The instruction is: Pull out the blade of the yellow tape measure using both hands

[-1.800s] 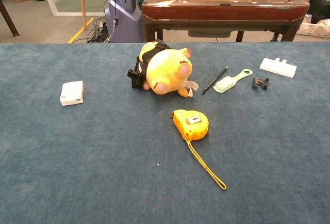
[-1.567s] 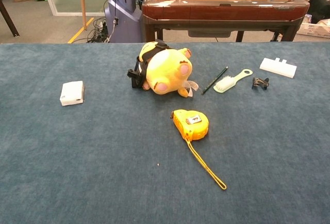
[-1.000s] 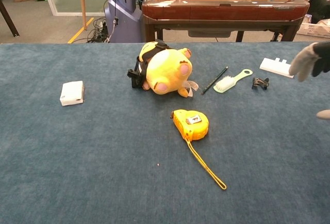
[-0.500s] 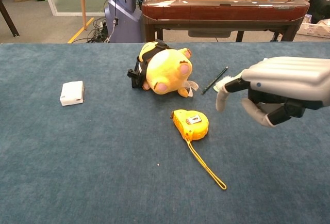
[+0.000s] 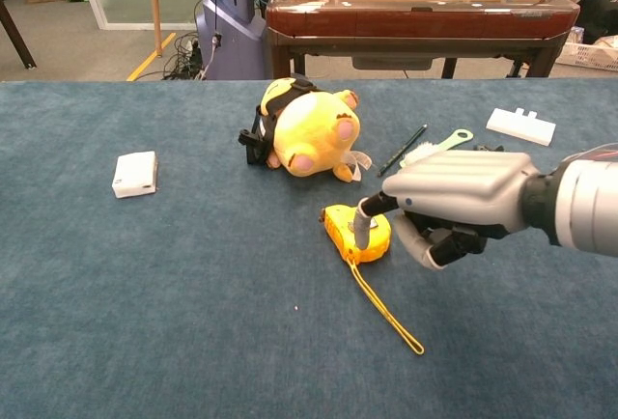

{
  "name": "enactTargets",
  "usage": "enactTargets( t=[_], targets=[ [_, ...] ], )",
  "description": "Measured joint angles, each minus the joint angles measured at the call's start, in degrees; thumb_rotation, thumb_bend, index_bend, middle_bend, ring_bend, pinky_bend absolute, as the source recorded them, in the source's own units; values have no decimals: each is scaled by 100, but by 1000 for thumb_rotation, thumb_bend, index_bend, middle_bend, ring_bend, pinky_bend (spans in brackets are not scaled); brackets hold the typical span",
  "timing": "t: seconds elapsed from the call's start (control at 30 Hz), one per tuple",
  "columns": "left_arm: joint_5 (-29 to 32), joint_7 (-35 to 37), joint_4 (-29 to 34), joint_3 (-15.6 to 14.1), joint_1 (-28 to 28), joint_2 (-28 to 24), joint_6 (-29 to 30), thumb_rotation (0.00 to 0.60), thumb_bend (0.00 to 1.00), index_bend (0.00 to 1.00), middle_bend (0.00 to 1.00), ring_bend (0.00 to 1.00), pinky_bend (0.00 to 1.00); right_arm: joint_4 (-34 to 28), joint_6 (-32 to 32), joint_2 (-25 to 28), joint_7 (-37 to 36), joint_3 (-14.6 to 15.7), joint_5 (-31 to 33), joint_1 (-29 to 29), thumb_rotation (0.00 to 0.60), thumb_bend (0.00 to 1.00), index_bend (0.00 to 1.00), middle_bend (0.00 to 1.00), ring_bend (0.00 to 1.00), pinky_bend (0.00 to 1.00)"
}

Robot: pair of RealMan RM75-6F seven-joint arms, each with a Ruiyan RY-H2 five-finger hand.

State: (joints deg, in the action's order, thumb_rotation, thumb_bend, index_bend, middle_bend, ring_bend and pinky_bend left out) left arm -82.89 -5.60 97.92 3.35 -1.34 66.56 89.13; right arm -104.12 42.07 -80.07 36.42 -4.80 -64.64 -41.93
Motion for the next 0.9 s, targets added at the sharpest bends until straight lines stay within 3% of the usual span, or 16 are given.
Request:
enactTargets(
  t=[0.47, 0.9],
  targets=[
    [40, 73, -59, 1, 69, -18, 46, 600, 175, 137, 0, 0, 0, 800, 133, -798, 340, 33, 815, -660, 600, 1000, 332, 1000, 1000, 1000],
    [-38, 32, -76, -11, 34, 78, 6, 600, 175, 136, 0, 0, 0, 746, 423, -351, 331, 448, 1300, -653, 600, 1000, 332, 1000, 1000, 1000]
  ],
)
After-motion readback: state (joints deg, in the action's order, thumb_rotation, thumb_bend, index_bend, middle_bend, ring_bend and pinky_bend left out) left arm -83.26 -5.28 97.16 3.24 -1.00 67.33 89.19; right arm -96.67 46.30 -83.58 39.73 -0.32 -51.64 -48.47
